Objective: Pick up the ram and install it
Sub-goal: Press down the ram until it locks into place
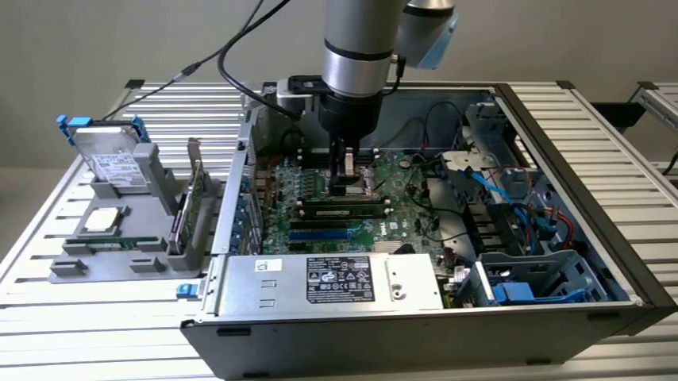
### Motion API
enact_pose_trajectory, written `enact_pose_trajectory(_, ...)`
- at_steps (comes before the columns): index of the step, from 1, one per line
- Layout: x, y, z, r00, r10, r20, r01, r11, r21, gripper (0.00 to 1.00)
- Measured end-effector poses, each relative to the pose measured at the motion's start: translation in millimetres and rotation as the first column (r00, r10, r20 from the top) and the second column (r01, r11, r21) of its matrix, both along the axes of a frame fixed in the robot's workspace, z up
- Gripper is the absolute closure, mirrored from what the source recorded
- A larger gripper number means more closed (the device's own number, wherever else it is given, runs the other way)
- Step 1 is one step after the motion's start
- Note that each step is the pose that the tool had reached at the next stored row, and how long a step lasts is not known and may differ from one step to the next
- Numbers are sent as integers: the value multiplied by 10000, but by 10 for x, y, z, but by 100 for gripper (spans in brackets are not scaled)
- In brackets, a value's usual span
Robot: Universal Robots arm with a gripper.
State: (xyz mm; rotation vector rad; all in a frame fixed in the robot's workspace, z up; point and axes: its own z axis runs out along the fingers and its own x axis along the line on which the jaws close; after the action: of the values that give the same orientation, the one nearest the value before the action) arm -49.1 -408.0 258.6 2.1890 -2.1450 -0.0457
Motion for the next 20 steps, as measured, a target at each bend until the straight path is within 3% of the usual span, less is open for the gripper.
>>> enact_pose_trajectory(5, 0, 0, 1, 9980, -629, 62, 629, 9980, 1, 90)
enact_pose_trajectory(10, 0, 0, 1, 9918, -1277, 114, 1277, 9918, 9, 90)
enact_pose_trajectory(15, 0, 0, 1, 9806, -1954, 162, 1954, 9807, 19, 90)
enact_pose_trajectory(20, 0, 0, 1, 9642, -2643, 212, 2643, 9644, 31, 90)
